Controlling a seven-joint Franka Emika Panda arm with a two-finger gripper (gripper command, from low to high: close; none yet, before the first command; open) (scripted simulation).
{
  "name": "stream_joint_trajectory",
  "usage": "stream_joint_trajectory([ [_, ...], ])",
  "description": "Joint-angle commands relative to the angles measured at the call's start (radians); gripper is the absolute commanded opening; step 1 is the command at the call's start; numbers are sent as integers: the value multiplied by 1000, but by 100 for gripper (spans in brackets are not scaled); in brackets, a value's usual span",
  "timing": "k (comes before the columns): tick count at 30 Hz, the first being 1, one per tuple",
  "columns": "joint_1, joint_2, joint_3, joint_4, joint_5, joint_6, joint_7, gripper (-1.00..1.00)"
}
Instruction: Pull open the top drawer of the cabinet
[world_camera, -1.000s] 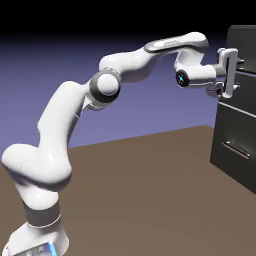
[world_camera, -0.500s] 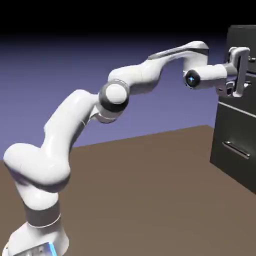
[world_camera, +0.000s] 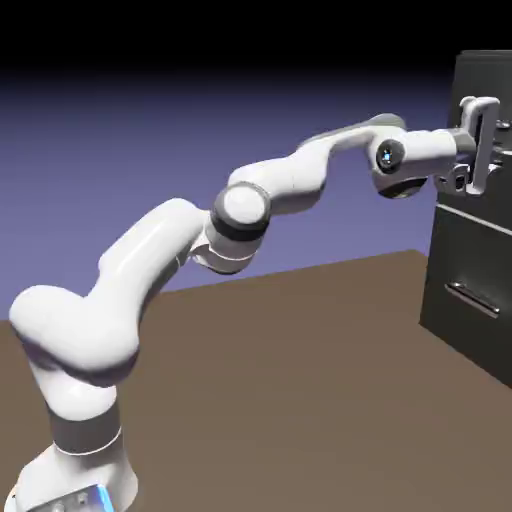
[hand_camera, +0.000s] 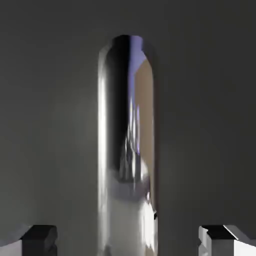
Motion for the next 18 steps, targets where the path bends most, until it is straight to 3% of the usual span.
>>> stream_joint_trajectory([
  [1,8,13,9,-15,31,2,-44,-100],
  [10,107,127,-3,-170,364,-7,-436,-100],
  [18,306,230,-171,-431,677,-89,-729,-100],
])
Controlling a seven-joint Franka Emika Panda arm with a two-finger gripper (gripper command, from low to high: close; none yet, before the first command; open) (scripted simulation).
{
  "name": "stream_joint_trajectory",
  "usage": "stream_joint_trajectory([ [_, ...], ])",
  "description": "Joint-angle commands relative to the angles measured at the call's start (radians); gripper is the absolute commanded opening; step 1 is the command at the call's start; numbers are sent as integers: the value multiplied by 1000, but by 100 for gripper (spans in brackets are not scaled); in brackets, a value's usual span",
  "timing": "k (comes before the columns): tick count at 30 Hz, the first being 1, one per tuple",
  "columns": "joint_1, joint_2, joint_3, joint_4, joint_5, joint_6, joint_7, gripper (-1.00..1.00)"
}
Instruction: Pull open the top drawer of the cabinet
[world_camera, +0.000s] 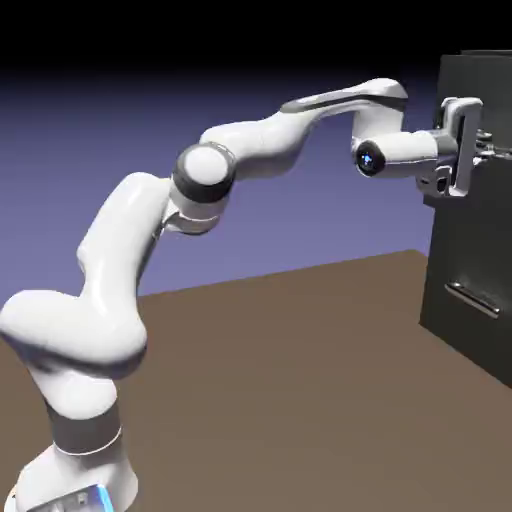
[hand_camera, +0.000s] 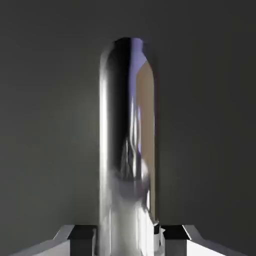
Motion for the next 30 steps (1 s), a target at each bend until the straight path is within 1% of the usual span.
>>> stream_joint_trajectory([
  [1,29,12,-23,-36,27,-11,-28,-100],
  [9,285,109,-212,-326,175,-93,-203,-100],
  [17,575,178,-431,-586,247,-149,-319,-100],
  [24,828,185,-636,-778,264,-182,-358,-100],
  [30,1046,147,-816,-939,252,-202,-349,-100],
])
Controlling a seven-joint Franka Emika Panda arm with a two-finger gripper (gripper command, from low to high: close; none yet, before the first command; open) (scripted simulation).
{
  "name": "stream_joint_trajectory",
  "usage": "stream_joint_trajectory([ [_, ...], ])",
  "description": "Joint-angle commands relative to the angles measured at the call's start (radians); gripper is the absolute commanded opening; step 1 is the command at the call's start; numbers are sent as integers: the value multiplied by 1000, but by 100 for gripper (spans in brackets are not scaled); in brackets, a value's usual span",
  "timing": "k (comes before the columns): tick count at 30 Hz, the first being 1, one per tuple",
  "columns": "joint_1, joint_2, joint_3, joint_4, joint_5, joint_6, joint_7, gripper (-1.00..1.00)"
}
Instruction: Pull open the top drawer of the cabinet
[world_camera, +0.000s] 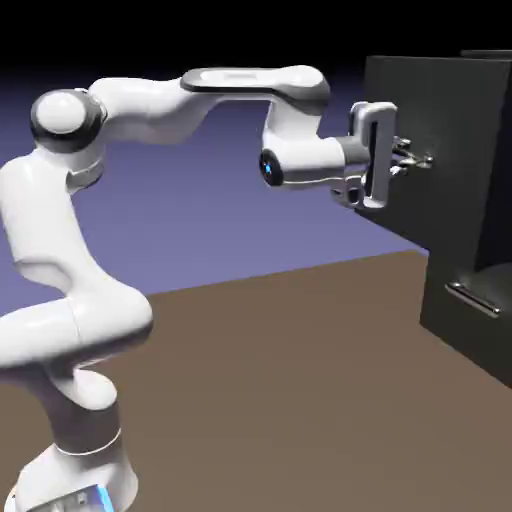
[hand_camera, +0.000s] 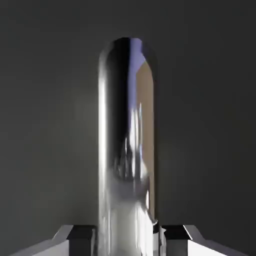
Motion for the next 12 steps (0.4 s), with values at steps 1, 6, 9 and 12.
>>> stream_joint_trajectory([
  [1,37,-10,-29,-27,-5,-2,4,-100],
  [6,121,-39,-97,-92,-17,-6,18,100],
  [9,230,-80,-180,-174,-38,-2,33,100],
  [12,314,-112,-244,-237,-53,1,45,100],
])
